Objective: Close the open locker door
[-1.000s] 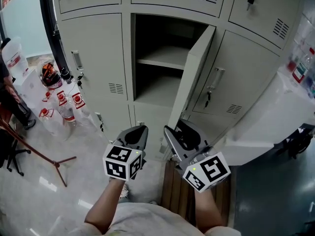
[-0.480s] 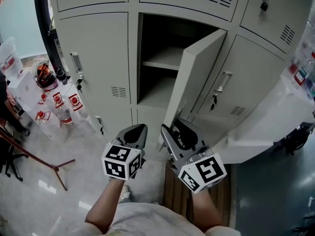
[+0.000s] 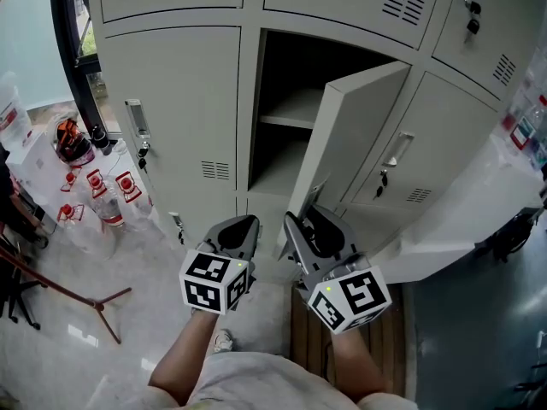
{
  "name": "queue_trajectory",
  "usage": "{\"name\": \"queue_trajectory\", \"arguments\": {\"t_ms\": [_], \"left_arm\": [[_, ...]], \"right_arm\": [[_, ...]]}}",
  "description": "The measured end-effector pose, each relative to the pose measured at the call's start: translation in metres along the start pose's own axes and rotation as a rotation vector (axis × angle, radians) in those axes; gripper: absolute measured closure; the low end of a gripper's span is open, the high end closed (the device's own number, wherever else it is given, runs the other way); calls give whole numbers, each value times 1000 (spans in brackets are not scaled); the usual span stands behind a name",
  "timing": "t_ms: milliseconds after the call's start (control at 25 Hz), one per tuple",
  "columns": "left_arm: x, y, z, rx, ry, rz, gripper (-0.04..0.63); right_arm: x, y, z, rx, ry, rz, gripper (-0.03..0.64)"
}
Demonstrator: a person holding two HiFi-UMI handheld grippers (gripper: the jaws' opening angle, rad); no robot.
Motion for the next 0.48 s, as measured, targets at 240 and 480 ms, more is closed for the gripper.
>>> {"name": "queue_trajectory", "arguments": {"t_ms": [240,480], "left_arm": [[1,-3,-19,-7,24,-4,589],[0,-2,-37,-15,51,-12,589]], "right_arm": [[-22,4,-3,-12,31,0,506],[-42,8,-3,-7,70,4,508]]}}
Point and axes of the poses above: the fingertips, and each gripper's own axes: x backward along the fingers, z to its right, y out of its underside, the point moved 1 cm from there along x, backward along the fingers, and after that the axes turned 4 degrees about z, right-handed, at the moved point
